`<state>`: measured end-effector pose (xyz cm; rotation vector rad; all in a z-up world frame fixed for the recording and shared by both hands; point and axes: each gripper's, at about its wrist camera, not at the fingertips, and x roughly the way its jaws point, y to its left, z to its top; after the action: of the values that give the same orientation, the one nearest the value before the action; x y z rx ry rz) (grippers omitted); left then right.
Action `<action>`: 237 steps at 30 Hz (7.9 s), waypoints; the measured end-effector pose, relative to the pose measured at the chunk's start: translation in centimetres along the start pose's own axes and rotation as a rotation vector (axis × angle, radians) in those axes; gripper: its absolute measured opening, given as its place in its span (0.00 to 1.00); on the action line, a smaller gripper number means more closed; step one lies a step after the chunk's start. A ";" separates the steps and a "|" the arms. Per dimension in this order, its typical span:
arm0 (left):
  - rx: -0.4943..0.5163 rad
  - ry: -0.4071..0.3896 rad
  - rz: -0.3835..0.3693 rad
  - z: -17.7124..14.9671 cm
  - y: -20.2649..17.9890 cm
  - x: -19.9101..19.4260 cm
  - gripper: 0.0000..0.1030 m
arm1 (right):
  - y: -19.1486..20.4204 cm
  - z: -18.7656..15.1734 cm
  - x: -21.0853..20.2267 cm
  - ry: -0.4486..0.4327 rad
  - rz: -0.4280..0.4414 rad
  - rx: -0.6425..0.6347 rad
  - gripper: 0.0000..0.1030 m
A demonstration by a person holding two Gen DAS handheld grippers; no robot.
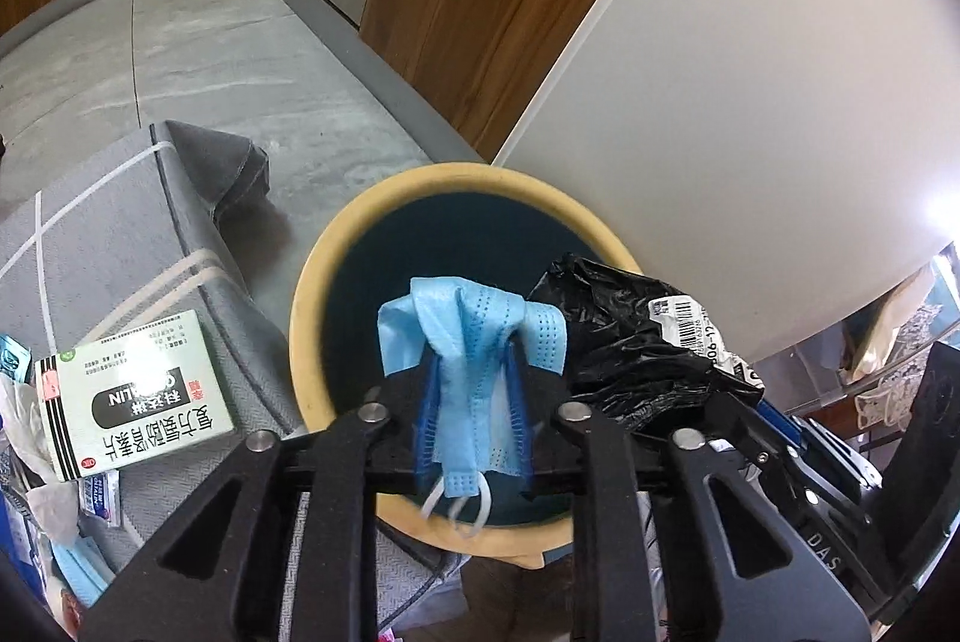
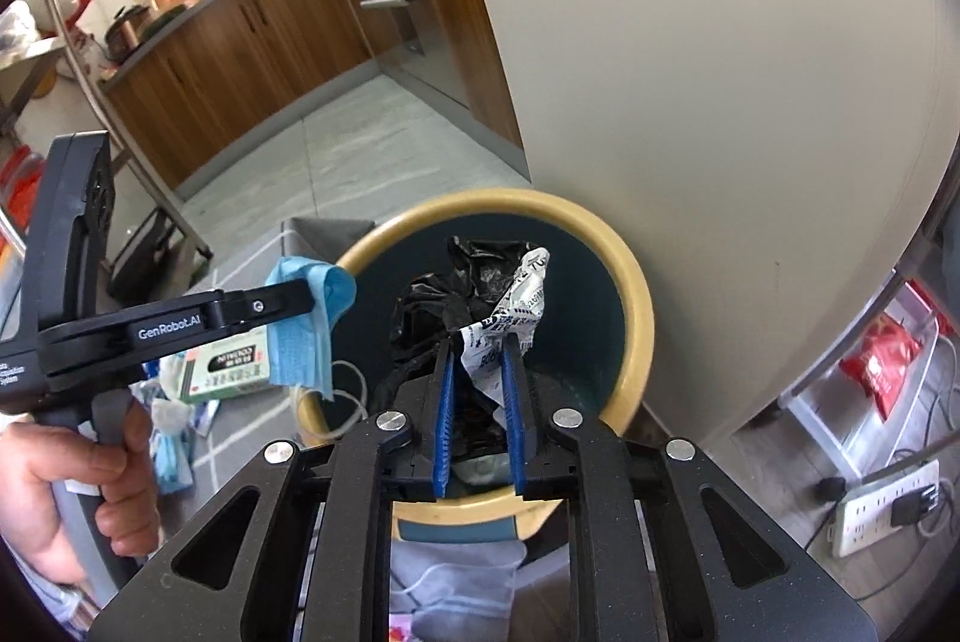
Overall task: Collect trash
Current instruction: 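Open both grippers to drop the mask and black bag into the bin, then move both grippers back to the pile toward the blue wipes packet and paper cup, then grasp the blue wipes packet with the left gripper while the right gripper grasps the paper cup, then carry the wipes packet and paper cup in both grippers over the teal bin, then open both grippers to drop the wipes packet and cup into the bin, then grasp the crumpled blue-white bag with the left gripper while the right gripper moves to the blue mask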
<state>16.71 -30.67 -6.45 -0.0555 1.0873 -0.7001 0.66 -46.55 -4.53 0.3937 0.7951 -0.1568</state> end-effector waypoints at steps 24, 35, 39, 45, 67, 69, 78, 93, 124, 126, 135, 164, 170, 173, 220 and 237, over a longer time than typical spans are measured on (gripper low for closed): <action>-0.056 -0.175 0.014 0.1 4.8 -10.4 0.70 | 1.5 0.5 0.1 -0.004 0.036 -0.003 0.49; -0.189 -0.268 0.131 -2.8 14.3 -17.9 0.72 | 4.8 0.7 0.1 -0.021 0.093 -0.035 0.49; -0.253 -0.282 0.191 -5.3 18.5 -20.4 0.72 | 7.4 0.3 0.8 0.000 0.123 -0.080 0.49; -0.328 -0.261 0.245 -9.5 23.5 -22.2 0.72 | 11.8 -0.9 1.6 0.042 0.183 -0.145 0.49; -0.430 -0.191 0.305 -14.7 29.7 -21.9 0.72 | 24.7 -9.5 7.7 0.378 0.455 -0.170 0.49; -0.411 -0.190 0.293 -14.3 29.1 -21.5 0.72 | 25.2 -10.3 8.4 0.408 0.460 -0.160 0.49; -0.333 -0.115 0.285 -13.4 27.4 -18.4 0.72 | 25.8 -12.2 10.7 0.513 0.505 -0.077 0.39; -0.254 -0.027 0.328 -12.3 26.4 -15.0 0.72 | 24.0 -8.9 8.0 0.409 0.543 -0.041 0.19; -0.364 -0.272 0.377 -9.5 26.4 -20.6 0.08 | 18.6 -3.4 4.1 0.195 0.490 0.018 0.16; -0.362 -0.297 0.369 -9.2 26.0 -21.2 0.08 | 18.1 -2.9 3.8 0.178 0.485 0.021 0.16; -0.315 -0.346 0.303 -6.8 22.2 -21.8 0.08 | 15.2 -1.2 2.9 0.122 0.451 0.048 0.15; -0.008 -0.116 0.008 -1.5 1.8 -7.0 0.08 | 0.5 0.9 0.9 -0.028 0.202 0.209 0.15; -0.004 -0.062 -0.037 -1.5 -0.3 -3.9 0.08 | -1.6 0.6 1.4 -0.027 0.175 0.249 0.15; -0.003 -0.036 -0.055 -1.4 -0.8 -2.4 0.08 | -2.4 0.4 1.5 -0.027 0.166 0.259 0.15; -0.090 -0.140 0.178 -5.1 12.2 -11.9 0.72 | 3.2 0.1 3.4 0.005 0.088 0.072 0.56; -0.317 -0.212 0.377 -11.9 24.7 -20.9 0.75 | 10.4 -0.9 4.3 0.050 0.154 -0.042 0.68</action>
<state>13.34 3.56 -4.90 -0.1869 0.9609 -0.1750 6.01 -36.58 -5.28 0.4188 0.8123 0.0131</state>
